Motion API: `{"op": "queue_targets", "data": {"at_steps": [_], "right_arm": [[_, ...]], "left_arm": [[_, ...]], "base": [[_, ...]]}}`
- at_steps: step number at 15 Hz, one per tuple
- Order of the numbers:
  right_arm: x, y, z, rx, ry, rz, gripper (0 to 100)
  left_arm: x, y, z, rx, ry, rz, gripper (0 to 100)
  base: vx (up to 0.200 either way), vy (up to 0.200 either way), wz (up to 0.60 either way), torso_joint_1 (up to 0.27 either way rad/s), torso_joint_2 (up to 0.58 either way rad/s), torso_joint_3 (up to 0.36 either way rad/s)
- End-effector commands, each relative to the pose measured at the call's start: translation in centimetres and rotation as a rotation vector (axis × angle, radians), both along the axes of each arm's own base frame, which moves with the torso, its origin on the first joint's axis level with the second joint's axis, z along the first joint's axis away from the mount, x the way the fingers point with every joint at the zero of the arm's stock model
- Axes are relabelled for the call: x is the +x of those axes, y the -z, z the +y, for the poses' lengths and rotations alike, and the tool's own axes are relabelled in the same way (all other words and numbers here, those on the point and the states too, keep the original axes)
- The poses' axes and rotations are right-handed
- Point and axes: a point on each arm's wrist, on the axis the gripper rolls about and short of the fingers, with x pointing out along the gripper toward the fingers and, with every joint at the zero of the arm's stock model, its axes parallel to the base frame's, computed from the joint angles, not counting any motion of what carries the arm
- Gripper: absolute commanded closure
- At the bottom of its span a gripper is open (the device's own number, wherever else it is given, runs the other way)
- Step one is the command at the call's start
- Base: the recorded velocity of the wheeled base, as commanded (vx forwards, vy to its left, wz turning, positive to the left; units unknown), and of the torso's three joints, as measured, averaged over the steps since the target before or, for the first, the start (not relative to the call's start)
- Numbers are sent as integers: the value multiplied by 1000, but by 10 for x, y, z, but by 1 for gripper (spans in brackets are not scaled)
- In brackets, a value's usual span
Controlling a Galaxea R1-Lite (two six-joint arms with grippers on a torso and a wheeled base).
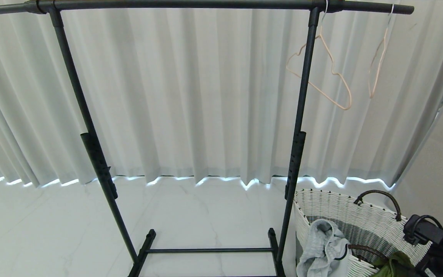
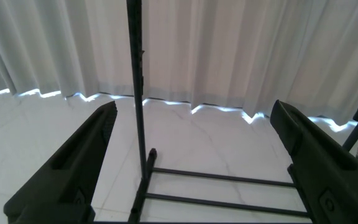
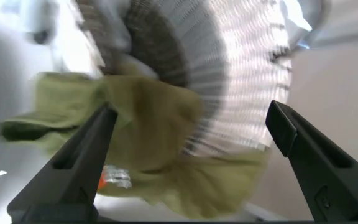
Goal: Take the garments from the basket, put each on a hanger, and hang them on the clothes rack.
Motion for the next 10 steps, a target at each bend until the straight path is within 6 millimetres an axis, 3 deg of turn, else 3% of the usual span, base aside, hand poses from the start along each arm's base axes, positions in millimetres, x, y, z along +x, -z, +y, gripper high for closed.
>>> {"op": "queue_targets", "data": {"at_steps": [1, 8, 10], "right_arm": [[3, 8, 0, 21, -15, 34, 0], [-1, 13, 5, 90, -54, 49, 0], [6, 13, -2, 79, -20, 28, 0]], "left_arm": [[0, 0, 0, 0, 0, -1, 0], [0, 0, 0, 0, 0, -1, 0], [0, 0, 0, 0, 0, 1, 0]], "base": [[0, 0, 0, 0, 0, 0], [0, 0, 0, 0, 0, 0], [0, 0, 0, 0, 0, 0]]}}
